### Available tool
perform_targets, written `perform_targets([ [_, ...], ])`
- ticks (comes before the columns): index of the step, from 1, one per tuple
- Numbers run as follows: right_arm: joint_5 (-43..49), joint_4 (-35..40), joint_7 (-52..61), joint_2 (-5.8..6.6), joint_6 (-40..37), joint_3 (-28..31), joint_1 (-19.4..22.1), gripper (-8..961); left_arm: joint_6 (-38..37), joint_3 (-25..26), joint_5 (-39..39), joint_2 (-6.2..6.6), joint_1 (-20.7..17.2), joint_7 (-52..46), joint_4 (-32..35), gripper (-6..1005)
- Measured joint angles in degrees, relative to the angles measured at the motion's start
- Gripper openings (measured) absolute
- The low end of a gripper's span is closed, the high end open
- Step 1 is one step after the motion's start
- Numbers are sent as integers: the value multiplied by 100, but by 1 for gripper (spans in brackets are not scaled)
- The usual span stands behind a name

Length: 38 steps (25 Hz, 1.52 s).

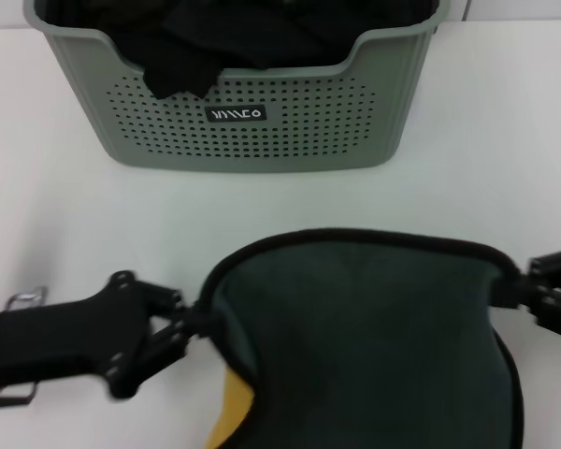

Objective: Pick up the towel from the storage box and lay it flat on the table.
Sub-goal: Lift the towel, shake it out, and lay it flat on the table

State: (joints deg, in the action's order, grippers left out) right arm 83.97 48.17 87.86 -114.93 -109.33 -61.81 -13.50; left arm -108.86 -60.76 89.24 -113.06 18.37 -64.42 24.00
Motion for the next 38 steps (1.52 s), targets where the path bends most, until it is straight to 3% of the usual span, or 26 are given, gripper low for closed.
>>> perform_targets([
  [6, 324, -556, -281, -31, 1498, -238, -398, 109, 1504, 48, 185, -136, 360, -93, -56, 24],
  [14, 451, -747, -308, -60, 3285, -700, -789, 118, 3258, 50, 188, -154, 642, -147, -48, 26],
  [16, 465, -804, -314, -64, 3422, -722, -854, 120, 3553, 50, 163, -157, 688, -126, -25, 26],
  [29, 453, -1047, -459, -109, 4859, -1024, -1242, 134, 4286, 292, 138, -399, 677, 315, 278, 30],
  [35, 201, -1051, -650, -117, 4929, -1032, -1271, 141, 4449, 606, 122, -631, 658, 689, 316, 31],
  [38, 96, -1039, -750, -120, 4802, -1038, -1308, 144, 4447, 655, 98, -660, 699, 707, 316, 46],
])
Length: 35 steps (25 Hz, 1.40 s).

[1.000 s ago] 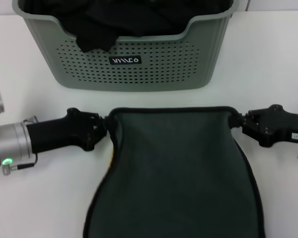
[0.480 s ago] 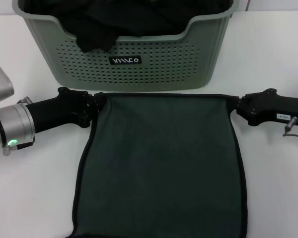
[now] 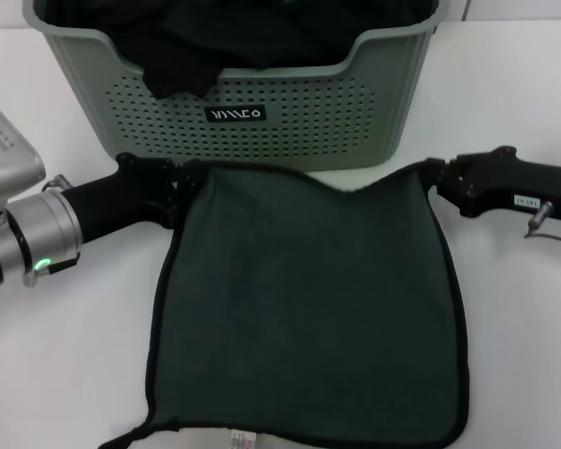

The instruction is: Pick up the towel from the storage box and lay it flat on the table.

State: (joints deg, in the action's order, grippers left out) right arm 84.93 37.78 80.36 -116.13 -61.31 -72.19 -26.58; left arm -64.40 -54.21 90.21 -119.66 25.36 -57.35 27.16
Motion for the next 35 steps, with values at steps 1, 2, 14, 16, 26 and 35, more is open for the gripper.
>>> perform_targets([
  [1, -66, 10, -9, -2, -4, -2, -7, 145, 0, 1, -29, 0, 16, -22, 0, 60],
  [2, -152, 10, -23, -4, -2, -7, -9, 147, 0, 2, -87, -2, 32, -42, -12, 74],
  [14, -970, 164, -319, 35, -567, 59, 467, 374, -90, 8, -760, 7, -403, -58, 72, 327],
  [16, -1004, 170, -446, 44, -1002, 187, 564, 469, -262, 8, -819, 7, -585, -53, 210, 390],
  [26, -729, 263, -1401, 134, -4658, 578, 725, 846, -3519, -33, -780, 77, -1045, 108, 534, 775],
  [35, -562, 401, -1400, 76, -4808, 515, 674, 888, -4747, -356, -215, 4, -633, 29, 520, 772],
])
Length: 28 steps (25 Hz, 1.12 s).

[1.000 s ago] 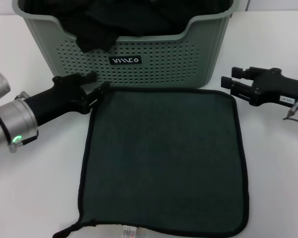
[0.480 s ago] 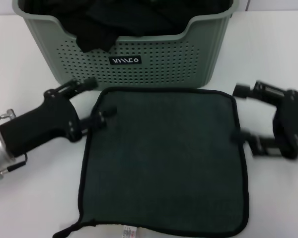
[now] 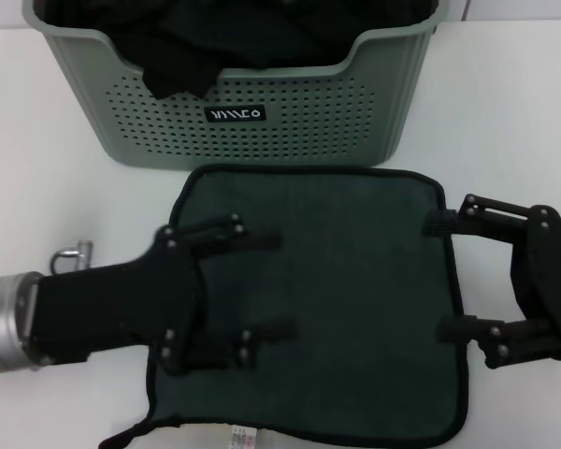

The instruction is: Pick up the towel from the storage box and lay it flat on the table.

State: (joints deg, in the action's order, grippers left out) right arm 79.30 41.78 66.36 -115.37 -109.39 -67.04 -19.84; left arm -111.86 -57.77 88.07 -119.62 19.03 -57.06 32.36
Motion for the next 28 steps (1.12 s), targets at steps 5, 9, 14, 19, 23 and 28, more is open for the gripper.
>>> perform_targets([
  [5, 2, -18, 28, -43, 72, -57, -42, 888, 12, -59, 9, 1, 94, -14, -90, 770],
  [9, -35, -2, 9, -59, 204, -271, -68, 888, 12, -52, 9, 0, 105, -52, -98, 770],
  [14, -72, 25, 21, -69, 454, -498, -104, 888, 9, -26, 10, 6, 99, -78, -142, 768],
  [19, -111, 18, 26, -74, 425, -504, -97, 888, 6, -19, 5, 11, 61, -78, -142, 767],
  [23, -139, -26, 16, -74, 418, -503, -92, 888, 3, -20, -11, 12, 58, -77, -165, 766],
  [28, -144, -34, 21, -74, 415, -512, -95, 888, 0, -23, -14, 10, 51, -77, -199, 766],
])
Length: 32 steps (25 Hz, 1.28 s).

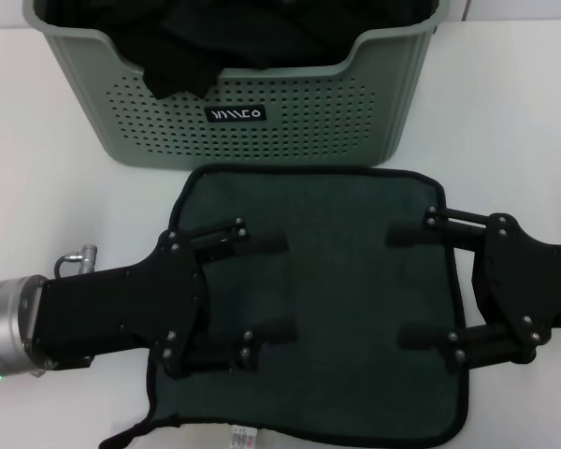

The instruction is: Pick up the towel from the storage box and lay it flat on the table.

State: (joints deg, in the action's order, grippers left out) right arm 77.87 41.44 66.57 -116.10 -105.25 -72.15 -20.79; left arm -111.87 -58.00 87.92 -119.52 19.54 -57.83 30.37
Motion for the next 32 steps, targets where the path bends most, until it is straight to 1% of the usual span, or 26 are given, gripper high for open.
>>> perform_targets([
  [32, -17, -5, 17, 0, -4, 0, -13, 888, -12, 26, -41, 25, -7, -9, -13, 766],
])
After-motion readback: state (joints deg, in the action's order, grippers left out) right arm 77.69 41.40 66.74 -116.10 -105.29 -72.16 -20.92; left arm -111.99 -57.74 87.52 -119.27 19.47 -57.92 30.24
